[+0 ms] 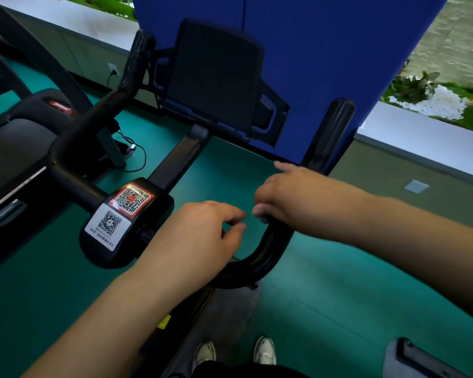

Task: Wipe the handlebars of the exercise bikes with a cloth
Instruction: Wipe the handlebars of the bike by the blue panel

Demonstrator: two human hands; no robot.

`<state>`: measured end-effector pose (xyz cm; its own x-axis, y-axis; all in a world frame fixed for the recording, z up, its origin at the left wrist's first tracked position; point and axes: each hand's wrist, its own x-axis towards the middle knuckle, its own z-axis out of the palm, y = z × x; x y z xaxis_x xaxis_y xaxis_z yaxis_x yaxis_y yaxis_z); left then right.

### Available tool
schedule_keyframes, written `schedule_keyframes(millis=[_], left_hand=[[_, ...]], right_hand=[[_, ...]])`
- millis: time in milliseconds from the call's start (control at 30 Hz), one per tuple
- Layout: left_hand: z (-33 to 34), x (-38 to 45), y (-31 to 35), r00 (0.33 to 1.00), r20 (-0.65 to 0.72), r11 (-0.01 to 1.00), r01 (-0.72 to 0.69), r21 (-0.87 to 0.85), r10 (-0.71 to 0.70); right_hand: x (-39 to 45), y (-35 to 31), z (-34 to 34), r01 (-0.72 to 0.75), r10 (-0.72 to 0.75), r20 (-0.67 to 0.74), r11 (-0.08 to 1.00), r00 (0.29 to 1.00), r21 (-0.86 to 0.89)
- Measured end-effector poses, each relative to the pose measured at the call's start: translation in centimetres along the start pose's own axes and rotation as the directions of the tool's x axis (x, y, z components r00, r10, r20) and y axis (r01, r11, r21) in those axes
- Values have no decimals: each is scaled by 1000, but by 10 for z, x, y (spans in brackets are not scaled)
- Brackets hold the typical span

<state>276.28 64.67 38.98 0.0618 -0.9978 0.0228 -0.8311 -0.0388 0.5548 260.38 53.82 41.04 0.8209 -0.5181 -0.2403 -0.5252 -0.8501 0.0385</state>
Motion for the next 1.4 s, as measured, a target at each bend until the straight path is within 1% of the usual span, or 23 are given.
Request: schedule_keyframes(millis=[100, 167, 233, 267, 367, 433, 467, 533, 600, 633, 700, 767, 800, 867, 933, 1000, 1067, 1100, 1167, 1233, 1267, 1333, 1400], left_hand=[[-5, -2, -3, 1000, 13, 1000, 20, 15, -21], [-8, -3, -5, 1000, 16, 999, 25, 27, -26], [-11, -5, -8, 1000, 10, 999, 22, 42, -22], [-12, -5, -9, 1000, 5, 998, 22, 51, -22], [-14, -8, -14, 999, 16, 995, 31, 91, -32], [-16, -10, -16, 999, 38, 996, 25, 90, -28], [-18, -11, -17, 998, 55, 996, 10, 92, -16], [-20, -13, -17, 995, 96, 992, -32, 123, 20], [-21, -15, -18, 993, 116, 989, -49, 140, 33], [-20, -15, -18, 993, 114, 989, -47, 139, 32], [-19, -16, -19, 994, 104, 991, -46, 129, 32], [-18, -17, -19, 994, 95, 989, -59, 133, 47], [-18, -16, -20, 994, 95, 989, -67, 134, 54], [-18, -16, -20, 992, 106, 988, -79, 133, 65], [-19, -16, -21, 990, 119, 987, -97, 131, 82], [-19, -16, -22, 987, 122, 984, -121, 128, 106], [-18, -17, -22, 986, 114, 984, -137, 110, 124], [-17, -18, -21, 985, 116, 983, -143, 113, 130], [-15, -21, -22, 981, 130, 977, -161, 136, 144], [-14, -23, -24, 977, 138, 972, -183, 145, 164], [-15, -24, -25, 976, 132, 971, -191, 146, 172], [-17, -25, -27, 976, 128, 970, -195, 142, 177], [-18, -26, -28, 971, 130, 967, -215, 133, 198]], right_hand=[[4, 24, -14, -107, 107, -15, 994, 994, -32], [8, 26, -11, -139, 139, -8, 988, 990, -67], [9, 8, 0, -109, 111, 7, 985, 994, -131], [8, -6, 6, -80, 84, 20, 989, 996, -127], [1, -41, 12, 33, -31, 75, 999, 997, -16], [0, -33, 4, 26, -30, 88, 998, 996, 49], [-1, -22, -1, 0, -2, 45, 999, 999, 49], [-4, 6, -6, -91, 95, -102, 995, 990, 43], [-8, 24, -2, -151, 174, -247, 982, 953, 110], [-9, 21, 2, -157, 190, -282, 978, 940, 137], [-13, -2, 18, -111, 156, -331, 982, 931, 151], [-20, -36, 34, 12, 67, -453, 985, 889, 169], [-24, -49, 40, 72, 25, -476, 980, 879, 186], [-28, -51, 45, 121, 1, -472, 966, 882, 228], [-28, -34, 44, 58, 77, -497, 966, 864, 251], [-27, -14, 39, -68, 215, -541, 958, 813, 278], [-29, -11, 42, -141, 314, -568, 934, 761, 327], [-29, -19, 45, -141, 334, -592, 927, 733, 348], [-32, -43, 53, -80, 338, -646, 916, 684, 394], [-36, -64, 62, 9, 303, -691, 913, 656, 409], [-38, -69, 64, 29, 283, -711, 920, 644, 392], [-39, -66, 65, -9, 306, -717, 923, 626, 385], [-37, -54, 60, -100, 418, -691, 887, 590, 451]])
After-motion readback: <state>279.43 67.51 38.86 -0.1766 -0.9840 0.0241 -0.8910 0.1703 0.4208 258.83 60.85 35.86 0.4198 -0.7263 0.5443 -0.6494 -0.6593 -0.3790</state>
